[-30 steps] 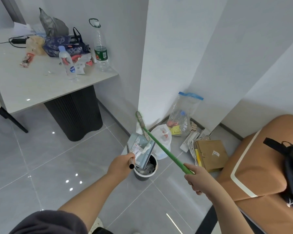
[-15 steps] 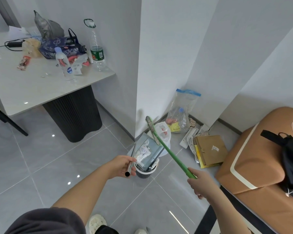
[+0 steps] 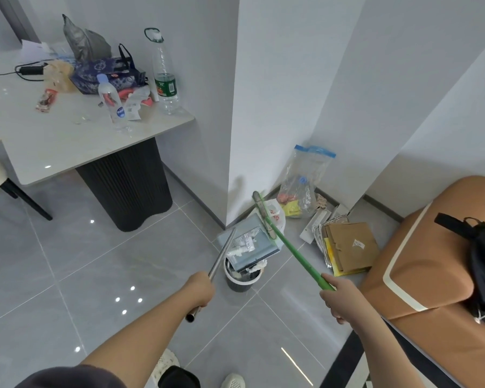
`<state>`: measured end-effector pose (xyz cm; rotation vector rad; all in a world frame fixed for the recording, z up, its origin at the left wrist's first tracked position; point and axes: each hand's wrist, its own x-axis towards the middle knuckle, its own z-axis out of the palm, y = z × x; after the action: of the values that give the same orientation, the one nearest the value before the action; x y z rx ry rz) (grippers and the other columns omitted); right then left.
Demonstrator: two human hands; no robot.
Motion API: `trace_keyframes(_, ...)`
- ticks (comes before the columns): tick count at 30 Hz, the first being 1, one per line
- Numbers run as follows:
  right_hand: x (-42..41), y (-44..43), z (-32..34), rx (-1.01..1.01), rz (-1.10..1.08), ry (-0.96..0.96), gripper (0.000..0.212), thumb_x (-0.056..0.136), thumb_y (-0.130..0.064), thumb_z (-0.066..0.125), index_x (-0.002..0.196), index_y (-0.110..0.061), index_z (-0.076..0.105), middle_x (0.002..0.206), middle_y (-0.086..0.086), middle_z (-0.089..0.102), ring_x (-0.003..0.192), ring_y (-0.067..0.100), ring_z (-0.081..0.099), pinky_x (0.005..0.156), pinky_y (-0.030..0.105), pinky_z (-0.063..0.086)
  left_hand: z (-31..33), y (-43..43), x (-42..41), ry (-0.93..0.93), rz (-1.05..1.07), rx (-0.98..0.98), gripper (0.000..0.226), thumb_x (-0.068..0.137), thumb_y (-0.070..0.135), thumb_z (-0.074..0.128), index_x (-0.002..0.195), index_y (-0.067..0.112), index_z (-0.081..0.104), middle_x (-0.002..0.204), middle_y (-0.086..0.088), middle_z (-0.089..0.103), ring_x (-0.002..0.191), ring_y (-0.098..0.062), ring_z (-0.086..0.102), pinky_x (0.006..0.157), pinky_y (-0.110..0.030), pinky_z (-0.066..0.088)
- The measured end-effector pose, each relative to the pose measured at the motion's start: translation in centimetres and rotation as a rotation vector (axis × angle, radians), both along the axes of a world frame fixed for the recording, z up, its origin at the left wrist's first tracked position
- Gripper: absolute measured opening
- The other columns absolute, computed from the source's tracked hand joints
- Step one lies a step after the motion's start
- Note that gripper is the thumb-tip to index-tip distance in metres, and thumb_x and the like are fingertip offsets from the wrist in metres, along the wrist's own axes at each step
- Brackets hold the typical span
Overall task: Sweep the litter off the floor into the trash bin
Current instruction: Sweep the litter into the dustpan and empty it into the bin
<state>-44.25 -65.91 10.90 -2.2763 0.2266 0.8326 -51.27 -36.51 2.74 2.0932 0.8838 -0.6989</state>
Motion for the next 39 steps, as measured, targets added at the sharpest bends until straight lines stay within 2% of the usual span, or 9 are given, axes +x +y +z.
trace_keyframes(2, 0.2, 0.0, -0.1, -0.012, -0.017, -0.017, 0.057, 0.090, -0.002, 0.040, 0.142, -0.025, 0.042, 0.069, 0.009, 0.042, 0.047, 0.017, 0.035, 0.042, 0.022, 0.031, 0.1, 0.2, -0.5, 0.008, -0.081, 0.049, 0.029, 0.095, 0.009, 0.043, 0.117, -0.001, 0.059, 0.112, -0.024, 0.066, 0.085, -0.036, 0.069, 0.058, -0.032, 0.047)
trace_keyframes(4, 0.4, -0.1, -0.3, -0.024, -0.035, -0.024, 0.058, 0.091, 0.000, 0.040, 0.144, -0.024, 0.041, 0.068, 0.008, 0.041, 0.047, 0.017, 0.033, 0.042, 0.021, 0.030, 0.2, 0.4, -0.8, -0.010, -0.158, 0.107, 0.028, 0.095, 0.011, 0.043, 0.117, 0.000, 0.058, 0.118, -0.022, 0.064, 0.100, -0.037, 0.067, 0.072, -0.036, 0.053)
trace_keyframes(6, 0.5, -0.3, -0.4, -0.036, -0.048, -0.028, 0.057, 0.091, 0.000, 0.039, 0.143, -0.023, 0.042, 0.067, 0.007, 0.040, 0.047, 0.017, 0.032, 0.041, 0.021, 0.029, 0.2, 0.5, -1.3, -0.015, -0.228, 0.143, 0.026, 0.097, 0.012, 0.042, 0.116, 0.003, 0.057, 0.119, -0.018, 0.062, 0.102, -0.034, 0.064, 0.082, -0.036, 0.052)
trace_keyframes(10, 0.9, -0.9, -0.3, -0.087, -0.034, -0.037, 0.051, 0.091, 0.000, 0.040, 0.137, -0.020, 0.047, 0.068, 0.009, 0.042, 0.045, 0.017, 0.036, 0.041, 0.022, 0.032, -0.5, 0.6, -2.6, -0.049, -0.315, 0.171, 0.023, 0.097, 0.009, 0.039, 0.115, 0.006, 0.054, 0.118, -0.016, 0.061, 0.106, -0.033, 0.062, 0.089, -0.038, 0.051)
trace_keyframes(16, 0.7, -1.3, -0.5, -0.094, -0.044, -0.027, 0.052, 0.092, 0.000, 0.039, 0.141, -0.020, 0.043, 0.069, 0.008, 0.041, 0.046, 0.016, 0.033, 0.039, 0.020, 0.029, -0.7, 0.5, -3.3, -0.075, -0.382, 0.241, 0.026, 0.095, 0.009, 0.038, 0.118, 0.007, 0.052, 0.119, -0.017, 0.062, 0.107, -0.035, 0.062, 0.091, -0.041, 0.052)
trace_keyframes(22, 0.4, -1.5, -0.9, -0.105, -0.041, -0.032, 0.051, 0.091, 0.000, 0.041, 0.138, -0.019, 0.046, 0.069, 0.008, 0.041, 0.045, 0.016, 0.034, 0.040, 0.021, 0.030, -1.0, 1.0, -3.8, -0.087, -0.411, 0.327, 0.036, 0.097, 0.009, 0.038, 0.132, 0.009, 0.045, 0.122, -0.015, 0.062, 0.111, -0.033, 0.061, 0.092, -0.040, 0.051)
trace_keyframes(34, 1.0, -1.0, -1.7, -0.097, -0.041, -0.013, 0.051, 0.090, -0.002, 0.042, 0.137, -0.022, 0.047, 0.070, 0.010, 0.044, 0.047, 0.017, 0.038, 0.040, 0.022, 0.033, -1.0, 1.6, -4.8, -0.098, -0.407, 0.409, 0.038, 0.095, 0.006, 0.039, 0.132, 0.010, 0.043, 0.115, -0.014, 0.065, 0.105, -0.032, 0.064, 0.085, -0.038, 0.050)
trace_keyframes(39, 0.9, -0.5, -2.0, -0.069, -0.038, 0.010, 0.051, 0.091, 0.000, 0.041, 0.138, -0.020, 0.046, 0.068, 0.009, 0.040, 0.047, 0.017, 0.034, 0.040, 0.021, 0.030, -0.6, 2.0, -4.4, -0.107, -0.395, 0.419, 0.037, 0.095, 0.006, 0.039, 0.131, 0.009, 0.043, 0.114, -0.014, 0.065, 0.105, -0.032, 0.064, 0.083, -0.038, 0.049)
